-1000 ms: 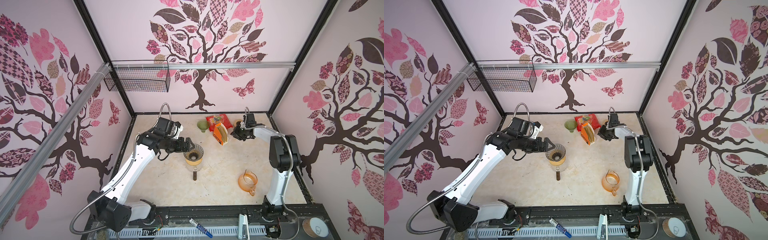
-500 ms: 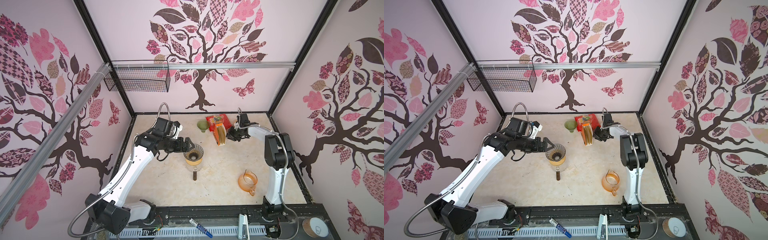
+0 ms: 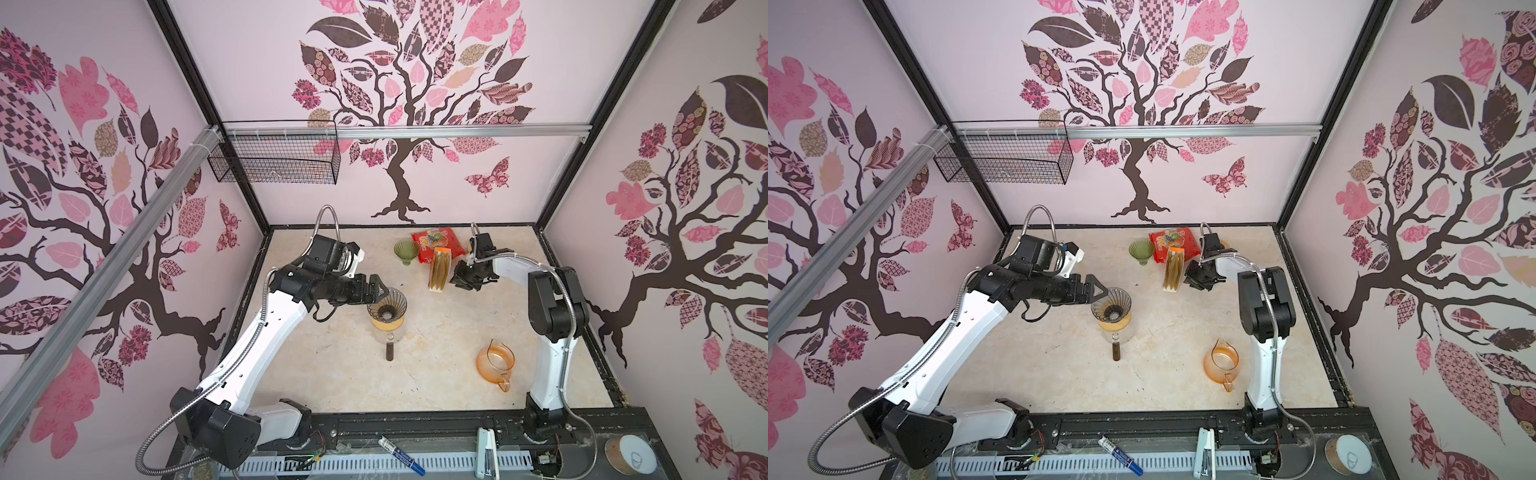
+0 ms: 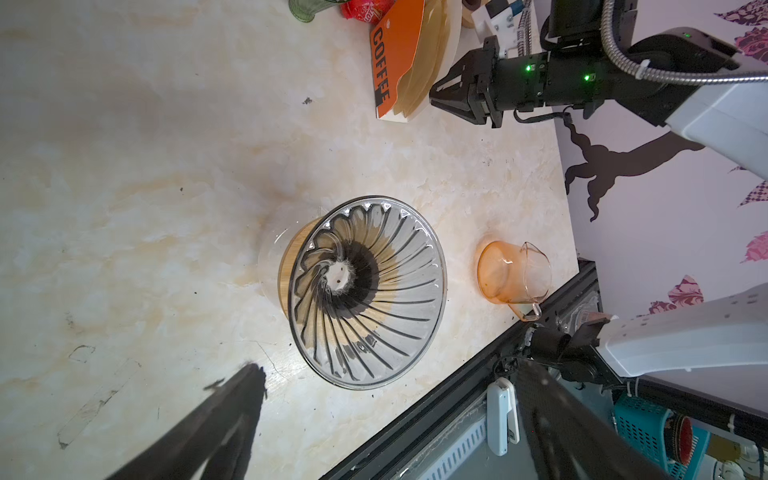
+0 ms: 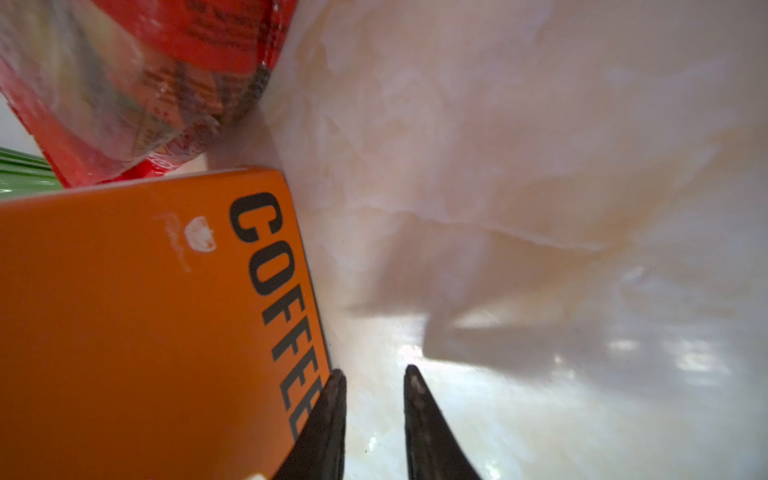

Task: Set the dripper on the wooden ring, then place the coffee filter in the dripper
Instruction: 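Lower the right gripper over the paper filters in the orange box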

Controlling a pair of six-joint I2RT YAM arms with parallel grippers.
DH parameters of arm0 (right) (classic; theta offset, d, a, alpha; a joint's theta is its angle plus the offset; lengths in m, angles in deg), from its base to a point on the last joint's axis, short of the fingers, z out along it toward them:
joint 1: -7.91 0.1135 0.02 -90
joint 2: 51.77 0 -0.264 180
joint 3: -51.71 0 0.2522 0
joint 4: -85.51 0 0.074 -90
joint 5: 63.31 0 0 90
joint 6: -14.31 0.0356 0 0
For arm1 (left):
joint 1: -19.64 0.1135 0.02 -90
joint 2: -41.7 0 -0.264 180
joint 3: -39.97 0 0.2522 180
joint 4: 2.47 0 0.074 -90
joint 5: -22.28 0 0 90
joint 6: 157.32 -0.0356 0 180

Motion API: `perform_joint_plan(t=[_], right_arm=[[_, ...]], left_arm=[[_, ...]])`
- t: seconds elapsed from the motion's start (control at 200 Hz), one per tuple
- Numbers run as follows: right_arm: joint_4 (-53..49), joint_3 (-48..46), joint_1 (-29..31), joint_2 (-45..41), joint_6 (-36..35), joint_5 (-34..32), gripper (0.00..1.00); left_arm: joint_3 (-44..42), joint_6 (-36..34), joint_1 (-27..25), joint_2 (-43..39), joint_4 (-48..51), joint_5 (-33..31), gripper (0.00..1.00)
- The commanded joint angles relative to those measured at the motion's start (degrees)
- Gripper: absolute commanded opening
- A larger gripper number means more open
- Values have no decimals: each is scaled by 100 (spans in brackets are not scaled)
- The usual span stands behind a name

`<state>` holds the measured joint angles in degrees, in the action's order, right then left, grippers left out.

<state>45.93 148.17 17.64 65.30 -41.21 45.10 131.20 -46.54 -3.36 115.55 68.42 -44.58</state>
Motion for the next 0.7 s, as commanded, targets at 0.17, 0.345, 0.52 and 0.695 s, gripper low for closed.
perform_joint_plan(t=[0.17,0.345,0.52,0.695], right_arm=[[-450,378,323,-1585,-226,-660,26],[-900,1023,801,-1468,-398,-871,22],[-1088,1476,959,-936,-252,-944,18],[-1095,1868,995,-477,-42,-1020,17]], left_arm=[[-201,148,303,-327,-131,-103,97],[-281,298,427,-440,-176,-137,97],[-326,363,498,-499,-156,-160,97],[-324,348,525,-506,-133,-182,97]])
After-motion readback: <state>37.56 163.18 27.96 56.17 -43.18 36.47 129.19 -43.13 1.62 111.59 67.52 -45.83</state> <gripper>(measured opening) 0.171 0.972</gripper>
